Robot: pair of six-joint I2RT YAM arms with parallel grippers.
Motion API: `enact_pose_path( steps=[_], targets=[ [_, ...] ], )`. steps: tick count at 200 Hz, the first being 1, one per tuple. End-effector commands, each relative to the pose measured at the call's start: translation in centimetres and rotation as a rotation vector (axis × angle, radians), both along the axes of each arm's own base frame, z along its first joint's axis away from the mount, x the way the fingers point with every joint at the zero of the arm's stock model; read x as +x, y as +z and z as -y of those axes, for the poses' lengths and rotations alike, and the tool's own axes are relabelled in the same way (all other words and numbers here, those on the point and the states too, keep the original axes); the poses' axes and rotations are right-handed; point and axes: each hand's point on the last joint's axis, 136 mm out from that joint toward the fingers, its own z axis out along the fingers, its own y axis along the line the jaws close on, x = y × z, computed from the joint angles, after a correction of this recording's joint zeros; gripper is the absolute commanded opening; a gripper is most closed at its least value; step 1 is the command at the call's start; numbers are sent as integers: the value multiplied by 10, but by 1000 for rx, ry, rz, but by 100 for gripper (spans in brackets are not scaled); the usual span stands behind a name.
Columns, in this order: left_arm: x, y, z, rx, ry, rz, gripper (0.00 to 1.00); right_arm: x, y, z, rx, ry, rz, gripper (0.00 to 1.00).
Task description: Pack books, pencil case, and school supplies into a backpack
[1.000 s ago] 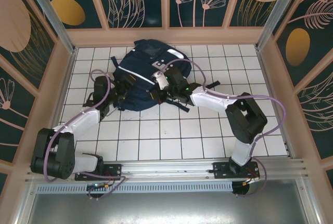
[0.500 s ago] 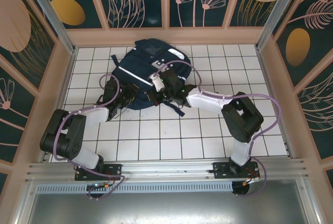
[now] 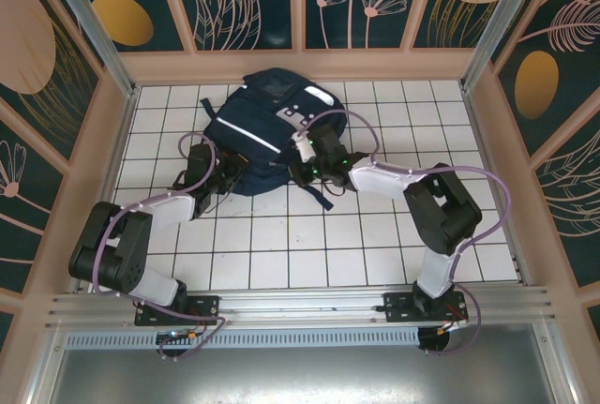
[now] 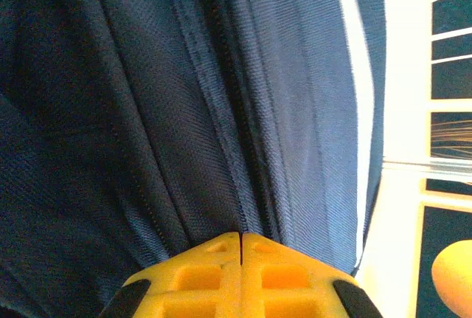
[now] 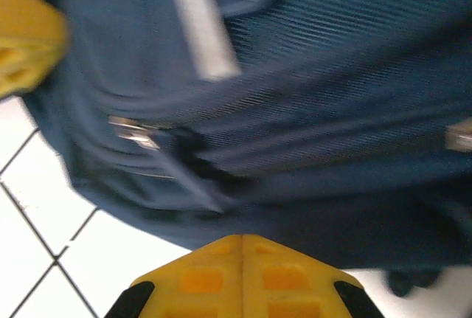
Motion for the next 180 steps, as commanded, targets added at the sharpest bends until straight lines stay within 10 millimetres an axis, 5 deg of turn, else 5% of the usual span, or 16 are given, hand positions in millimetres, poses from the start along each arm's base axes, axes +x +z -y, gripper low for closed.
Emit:
enact_pose_path(
  steps=[1, 35, 63, 84, 108, 148, 180],
  targets=[
    [3, 21, -11, 33, 32, 67, 0, 20, 17, 25, -2, -59, 76, 0],
    [0, 26, -15, 65, 33, 76, 0, 29, 26, 34, -1, -74, 104, 0],
    [-2, 23, -15, 69, 32, 71, 0, 18, 35, 13, 27, -2, 81, 0],
    [-3, 20, -16, 69, 39, 63, 0, -3, 38, -8, 24, 59, 95, 25],
    [-6, 10, -19, 71, 51, 41, 13, -15, 36, -24, 16, 93, 94, 40],
    [-17, -18, -20, 53, 62, -23, 39, -10, 21, -35, -25, 78, 102, 46],
    [-24, -41, -27, 88, 78, -70, 42, 5, 12, -43, -44, 67, 126, 48]
  ],
)
